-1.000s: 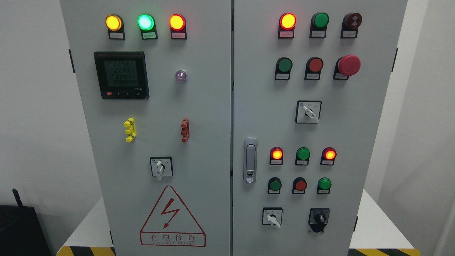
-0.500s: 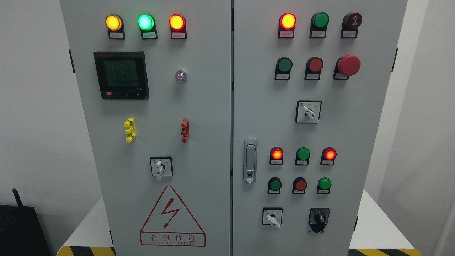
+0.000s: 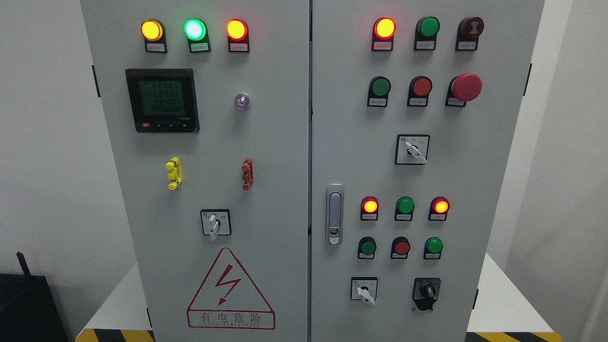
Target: Turn on light switch 1
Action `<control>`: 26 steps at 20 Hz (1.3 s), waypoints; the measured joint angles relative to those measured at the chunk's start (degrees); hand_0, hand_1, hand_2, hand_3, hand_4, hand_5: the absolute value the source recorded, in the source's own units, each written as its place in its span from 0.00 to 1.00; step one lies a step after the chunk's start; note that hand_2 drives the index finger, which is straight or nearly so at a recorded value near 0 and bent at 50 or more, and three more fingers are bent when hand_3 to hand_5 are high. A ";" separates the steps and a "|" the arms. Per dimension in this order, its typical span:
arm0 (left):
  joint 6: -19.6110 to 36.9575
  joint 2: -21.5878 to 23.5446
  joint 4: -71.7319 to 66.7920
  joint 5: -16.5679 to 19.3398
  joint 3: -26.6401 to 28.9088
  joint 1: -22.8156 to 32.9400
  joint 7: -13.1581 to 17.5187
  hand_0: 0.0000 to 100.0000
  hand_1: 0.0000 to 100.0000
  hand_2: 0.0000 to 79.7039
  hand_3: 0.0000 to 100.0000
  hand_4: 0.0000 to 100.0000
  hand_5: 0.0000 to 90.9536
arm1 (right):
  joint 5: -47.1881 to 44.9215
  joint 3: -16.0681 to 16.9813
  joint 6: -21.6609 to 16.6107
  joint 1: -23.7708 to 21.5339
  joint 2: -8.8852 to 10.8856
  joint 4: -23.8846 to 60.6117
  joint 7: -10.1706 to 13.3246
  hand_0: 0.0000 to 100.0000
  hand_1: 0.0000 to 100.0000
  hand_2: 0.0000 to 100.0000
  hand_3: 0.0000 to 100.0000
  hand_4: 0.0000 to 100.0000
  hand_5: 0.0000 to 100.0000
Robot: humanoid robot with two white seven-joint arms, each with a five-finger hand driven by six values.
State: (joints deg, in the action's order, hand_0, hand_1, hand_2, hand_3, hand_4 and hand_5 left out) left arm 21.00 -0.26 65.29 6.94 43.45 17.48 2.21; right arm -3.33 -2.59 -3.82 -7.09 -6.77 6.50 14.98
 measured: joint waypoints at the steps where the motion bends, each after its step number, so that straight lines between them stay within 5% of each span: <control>1: 0.13 0.02 1.59 -0.01 0.16 -0.06 -0.02 0.39 0.07 0.27 0.48 0.58 0.27 | 0.00 0.00 0.00 0.00 0.00 0.00 0.00 0.12 0.39 0.00 0.00 0.00 0.00; 8: 0.20 0.13 12.58 -0.02 -0.92 -0.35 -0.04 0.39 0.11 0.36 0.57 0.66 0.40 | 0.00 -0.01 0.00 0.00 0.00 0.00 0.00 0.12 0.39 0.00 0.00 0.00 0.00; 13: 0.40 -0.59 20.18 0.19 -3.52 -1.70 -0.09 0.39 0.14 0.47 0.67 0.76 0.70 | 0.01 0.01 0.00 0.00 -0.01 0.00 0.00 0.12 0.39 0.00 0.00 0.00 0.00; 26: -2.46 -1.86 32.23 3.91 -14.86 -8.81 -1.57 0.37 0.17 0.52 0.71 0.79 0.74 | 0.00 0.00 0.00 -0.01 -0.01 0.00 0.00 0.12 0.39 0.00 0.00 0.00 0.00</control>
State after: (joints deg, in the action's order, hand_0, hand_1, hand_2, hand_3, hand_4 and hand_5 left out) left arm 18.54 -2.12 97.52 10.84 28.58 8.67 0.64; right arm -3.33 -2.59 -3.82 -7.10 -6.78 6.50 14.98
